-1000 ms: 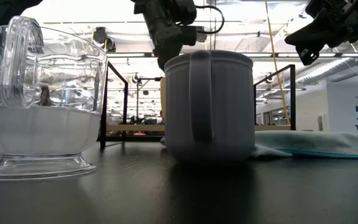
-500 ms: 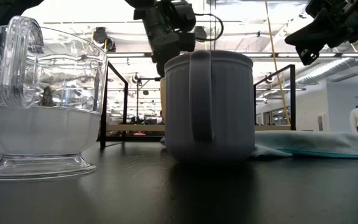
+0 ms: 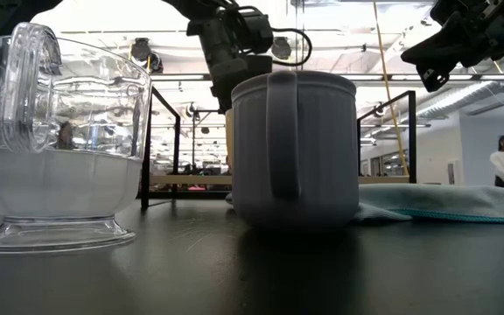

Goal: Stack small to large cups/mugs on shelf
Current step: Put the yellow mug on the shelf

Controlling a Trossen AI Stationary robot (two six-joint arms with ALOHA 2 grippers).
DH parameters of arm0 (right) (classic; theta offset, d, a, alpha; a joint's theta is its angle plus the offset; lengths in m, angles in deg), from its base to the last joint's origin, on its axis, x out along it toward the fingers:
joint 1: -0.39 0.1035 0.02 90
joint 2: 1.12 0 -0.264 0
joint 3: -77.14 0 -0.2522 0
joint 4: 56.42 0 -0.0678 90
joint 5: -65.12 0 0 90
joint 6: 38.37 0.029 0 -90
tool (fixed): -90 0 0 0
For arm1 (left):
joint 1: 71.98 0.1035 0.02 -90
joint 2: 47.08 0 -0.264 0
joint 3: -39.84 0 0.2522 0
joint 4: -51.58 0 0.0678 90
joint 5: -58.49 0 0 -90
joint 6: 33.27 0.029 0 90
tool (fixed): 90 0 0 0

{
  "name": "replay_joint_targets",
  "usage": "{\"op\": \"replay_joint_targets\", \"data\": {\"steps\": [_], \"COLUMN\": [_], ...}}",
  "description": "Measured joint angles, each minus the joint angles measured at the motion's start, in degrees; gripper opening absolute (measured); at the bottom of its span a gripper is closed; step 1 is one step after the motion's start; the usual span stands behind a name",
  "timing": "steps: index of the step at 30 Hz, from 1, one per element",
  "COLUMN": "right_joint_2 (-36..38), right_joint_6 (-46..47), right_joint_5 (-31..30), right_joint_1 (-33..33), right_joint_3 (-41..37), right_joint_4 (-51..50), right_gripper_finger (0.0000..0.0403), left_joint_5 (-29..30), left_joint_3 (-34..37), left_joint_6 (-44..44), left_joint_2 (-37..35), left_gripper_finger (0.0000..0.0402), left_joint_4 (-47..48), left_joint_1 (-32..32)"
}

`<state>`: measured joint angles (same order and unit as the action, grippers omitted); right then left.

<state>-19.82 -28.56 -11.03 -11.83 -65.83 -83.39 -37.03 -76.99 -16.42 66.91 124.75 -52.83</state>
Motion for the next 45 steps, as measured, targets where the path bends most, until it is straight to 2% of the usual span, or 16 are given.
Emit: {"op": "replay_joint_targets", "data": {"steps": [4,14,20,27,35,45], "right_joint_2": [0.0,0.0,0.0,0.0,0.0,0.0], "right_joint_6": [0.0,0.0,-0.02,-0.02,-0.02,-0.02], "right_joint_5": [0.0,0.0,0.0,0.0,0.0,0.0], "right_joint_1": [0.0,0.01,0.01,-0.01,0.0,-0.01], "right_joint_3": [0.0,0.0,0.0,0.0,0.0,0.0], "right_joint_4": [0.05,0.07,0.06,-0.17,-0.33,-0.33], "right_gripper_finger": [0.0,0.0,0.0,0.0,0.0,0.0], "left_joint_5": [0.0,0.35,4.61,10.5,10.21,9.92], "left_joint_3": [0.0,-0.02,-0.57,-3.46,-3.69,-3.69], "left_joint_6": [-0.02,0.48,0.22,-5.4,-11.73,-16.76], "left_joint_2": [0.0,0.0,0.0,-0.19,-0.24,-0.48], "left_gripper_finger": [0.0219,0.0018,0.0015,0.0012,0.0012,0.0012], "left_joint_4": [-0.02,-0.2,0.58,3.01,9.07,9.65], "left_joint_1": [-0.02,-0.61,-1.46,-0.28,-0.39,0.77]}}
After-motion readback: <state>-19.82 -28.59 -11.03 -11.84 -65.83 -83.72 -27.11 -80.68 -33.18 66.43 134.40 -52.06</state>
